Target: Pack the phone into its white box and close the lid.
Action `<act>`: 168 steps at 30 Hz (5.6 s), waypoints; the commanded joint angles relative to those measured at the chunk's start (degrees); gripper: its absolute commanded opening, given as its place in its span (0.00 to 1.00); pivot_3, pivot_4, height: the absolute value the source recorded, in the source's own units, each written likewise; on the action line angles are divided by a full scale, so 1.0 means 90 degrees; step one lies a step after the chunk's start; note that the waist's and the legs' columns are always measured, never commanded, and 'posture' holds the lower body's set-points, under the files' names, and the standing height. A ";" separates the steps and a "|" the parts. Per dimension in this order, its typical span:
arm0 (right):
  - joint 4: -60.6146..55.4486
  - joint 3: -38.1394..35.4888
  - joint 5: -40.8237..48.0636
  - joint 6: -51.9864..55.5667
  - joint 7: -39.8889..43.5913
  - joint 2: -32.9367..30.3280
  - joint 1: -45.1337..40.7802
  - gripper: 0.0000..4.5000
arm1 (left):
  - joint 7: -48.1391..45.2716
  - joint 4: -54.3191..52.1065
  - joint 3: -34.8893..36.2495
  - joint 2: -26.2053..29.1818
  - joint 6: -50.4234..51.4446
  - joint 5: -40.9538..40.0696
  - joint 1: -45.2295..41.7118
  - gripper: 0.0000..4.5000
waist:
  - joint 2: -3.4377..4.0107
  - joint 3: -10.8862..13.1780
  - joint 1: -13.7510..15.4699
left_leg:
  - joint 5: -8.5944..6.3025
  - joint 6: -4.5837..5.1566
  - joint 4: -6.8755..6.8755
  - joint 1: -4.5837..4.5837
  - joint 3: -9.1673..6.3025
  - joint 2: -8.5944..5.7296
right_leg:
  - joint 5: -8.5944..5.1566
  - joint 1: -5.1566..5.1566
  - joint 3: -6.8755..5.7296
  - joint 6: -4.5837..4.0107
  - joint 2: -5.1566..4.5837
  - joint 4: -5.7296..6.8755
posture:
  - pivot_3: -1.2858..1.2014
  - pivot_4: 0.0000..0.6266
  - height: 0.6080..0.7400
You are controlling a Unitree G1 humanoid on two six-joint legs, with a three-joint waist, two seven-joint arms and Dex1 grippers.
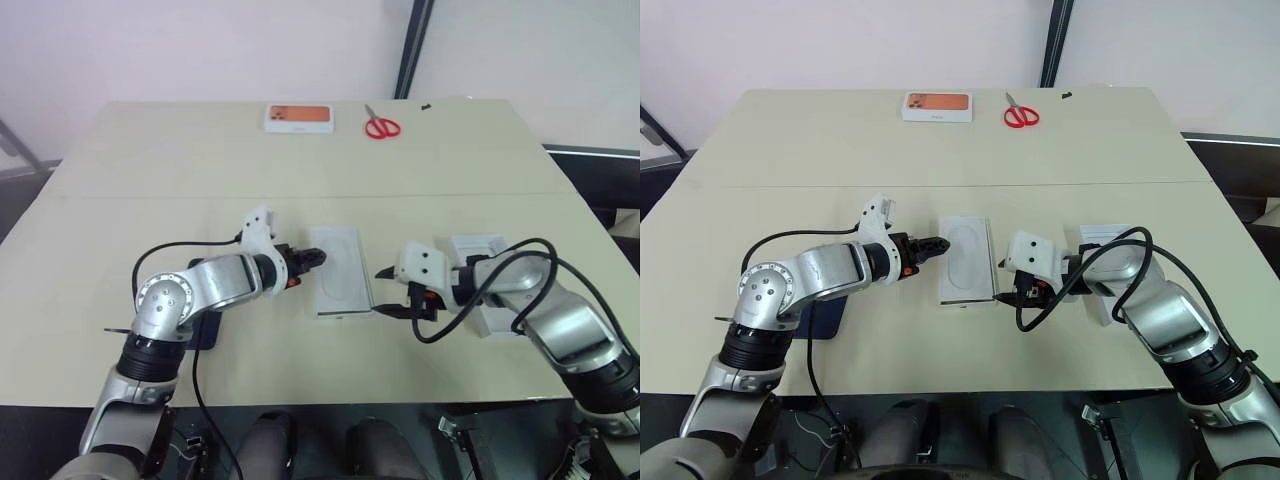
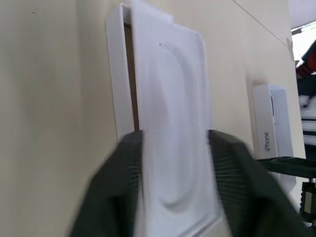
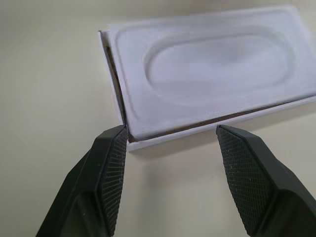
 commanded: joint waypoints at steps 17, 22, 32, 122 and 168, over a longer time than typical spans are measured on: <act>0.1035 0.0489 -0.0442 0.0480 -0.1269 0.1500 -0.1382 0.01 | -0.5786 -0.1404 0.0519 0.3176 -0.1026 0.5206 0.1443 0.87 | 0.0011 0.0037 -0.0139 | 0.0006 -0.0011 -0.0039 -0.0001 0.0008 0.0000 | -0.0001 -0.0021 0.0008 -0.0004 0.0001 -0.0014 | 0.52 0.24 1.00; 0.2134 0.0815 -0.0970 0.0253 -0.1933 0.2262 -0.1861 0.01 | -0.7864 -0.1613 0.0613 0.3323 -0.2684 0.6753 0.2586 0.87 | 0.0021 0.0045 -0.0164 | 0.0021 -0.0033 -0.0097 -0.0009 0.0009 -0.0007 | 0.0002 -0.0057 0.0012 -0.0013 -0.0008 -0.0017 | 0.52 0.24 1.00; 0.3457 0.0943 -0.1420 -0.0263 -0.2353 0.3098 -0.2255 0.01 | -0.9129 -0.1565 0.1157 0.2952 -0.3420 0.7688 0.3453 0.87 | 0.0030 0.0050 -0.0185 | -0.0005 0.0012 -0.0103 -0.0021 0.0009 -0.0005 | 0.0003 -0.0073 0.0011 -0.0015 -0.0010 -0.0016 | 0.52 0.24 1.00; 0.2875 0.0848 -0.1967 0.0042 -0.2629 0.3689 -0.2269 0.01 | -0.9982 -0.2192 0.1847 0.2084 -0.2669 0.8095 0.3946 0.87 | 0.0030 0.0048 -0.0207 | -0.0004 0.0011 -0.0093 0.0000 0.0006 -0.0005 | 0.0007 -0.0072 0.0008 -0.0019 -0.0006 0.0011 | 0.52 0.24 1.00; 0.3975 0.1212 -0.2471 -0.0488 -0.2985 0.4371 -0.2595 0.01 | -0.9797 -0.2394 0.1983 0.1902 -0.2585 0.8077 0.4168 0.87 | 0.0032 0.0049 -0.0212 | -0.0002 0.0008 -0.0091 0.0002 0.0007 -0.0004 | 0.0008 -0.0080 0.0007 -0.0020 -0.0002 0.0016 | 0.52 0.24 1.00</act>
